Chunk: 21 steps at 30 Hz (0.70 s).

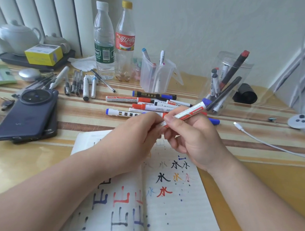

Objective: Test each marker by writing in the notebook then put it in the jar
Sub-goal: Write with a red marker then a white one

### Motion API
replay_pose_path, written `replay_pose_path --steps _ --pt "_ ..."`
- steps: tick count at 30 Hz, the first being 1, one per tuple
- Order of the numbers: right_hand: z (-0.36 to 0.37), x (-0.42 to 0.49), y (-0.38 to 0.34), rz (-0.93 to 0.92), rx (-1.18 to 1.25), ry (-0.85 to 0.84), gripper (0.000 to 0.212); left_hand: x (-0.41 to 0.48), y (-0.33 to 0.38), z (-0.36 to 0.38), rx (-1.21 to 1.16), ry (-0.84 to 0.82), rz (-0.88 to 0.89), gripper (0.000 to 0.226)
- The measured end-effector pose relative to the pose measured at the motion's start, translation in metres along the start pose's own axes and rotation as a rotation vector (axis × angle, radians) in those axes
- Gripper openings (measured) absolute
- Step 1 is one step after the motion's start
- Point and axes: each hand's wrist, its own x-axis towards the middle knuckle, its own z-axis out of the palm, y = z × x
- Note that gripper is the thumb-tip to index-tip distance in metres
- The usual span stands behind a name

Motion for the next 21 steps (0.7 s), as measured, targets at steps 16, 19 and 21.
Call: replay_pose_path --steps 16,19,21 --pt "0.002 -0.002 -0.009 -0.111 0.042 0.068 0.018 0.003 0.007 0.005 -0.327 0.019 0.001 0.044" --pt "-0.006 -0.003 -0.018 -0.117 0.052 0.246 0.012 0.002 0.000 0.002 -0.496 -0.036 -0.073 0.072" --pt "-0.011 -0.009 -0.029 -0.130 -0.006 0.293 0.012 0.001 -0.004 0.002 -0.584 -0.068 -0.065 0.081"
